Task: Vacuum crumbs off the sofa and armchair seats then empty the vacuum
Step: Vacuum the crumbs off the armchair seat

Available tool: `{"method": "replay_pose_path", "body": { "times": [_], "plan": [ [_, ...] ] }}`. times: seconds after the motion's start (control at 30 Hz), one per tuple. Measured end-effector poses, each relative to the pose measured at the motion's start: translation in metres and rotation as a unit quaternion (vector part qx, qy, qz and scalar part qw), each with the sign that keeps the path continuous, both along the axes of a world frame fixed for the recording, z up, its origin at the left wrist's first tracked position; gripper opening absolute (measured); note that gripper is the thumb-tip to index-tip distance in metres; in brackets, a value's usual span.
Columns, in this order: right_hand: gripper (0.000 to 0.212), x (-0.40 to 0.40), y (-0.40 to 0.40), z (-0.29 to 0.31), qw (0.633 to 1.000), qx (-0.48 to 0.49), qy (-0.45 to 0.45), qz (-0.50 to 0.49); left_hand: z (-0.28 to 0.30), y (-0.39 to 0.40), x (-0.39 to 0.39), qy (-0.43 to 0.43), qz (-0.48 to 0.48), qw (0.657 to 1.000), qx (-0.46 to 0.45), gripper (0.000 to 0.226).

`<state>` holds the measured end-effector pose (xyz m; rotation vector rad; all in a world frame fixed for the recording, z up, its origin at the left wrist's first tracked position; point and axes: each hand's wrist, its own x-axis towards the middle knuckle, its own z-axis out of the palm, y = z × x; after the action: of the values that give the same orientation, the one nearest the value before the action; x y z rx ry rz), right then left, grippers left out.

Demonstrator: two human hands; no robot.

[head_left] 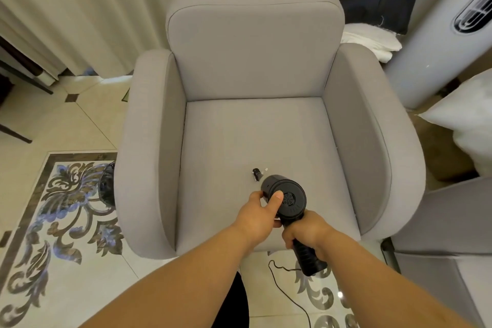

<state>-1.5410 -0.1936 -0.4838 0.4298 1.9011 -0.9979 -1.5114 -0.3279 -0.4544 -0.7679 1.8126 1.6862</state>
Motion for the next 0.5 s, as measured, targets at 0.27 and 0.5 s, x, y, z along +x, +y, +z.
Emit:
{"method": "replay_pose_path", "body": {
  "times": [0.27, 0.5],
  "plan": [
    [0.027, 0.009, 0.009, 0.007, 0.999, -0.007, 0.046, 0.005, 0.005, 0.009, 0.011, 0.026, 0.03, 0.999, 0.004, 0.06],
    [0.029, -0.005, -0.01, -0.014, 0.999, -0.021, 0.028, 0.0, -0.001, -0.008, -0.004, 0.018, 0.023, 0.999, -0.013, 0.06]
  ]
}}
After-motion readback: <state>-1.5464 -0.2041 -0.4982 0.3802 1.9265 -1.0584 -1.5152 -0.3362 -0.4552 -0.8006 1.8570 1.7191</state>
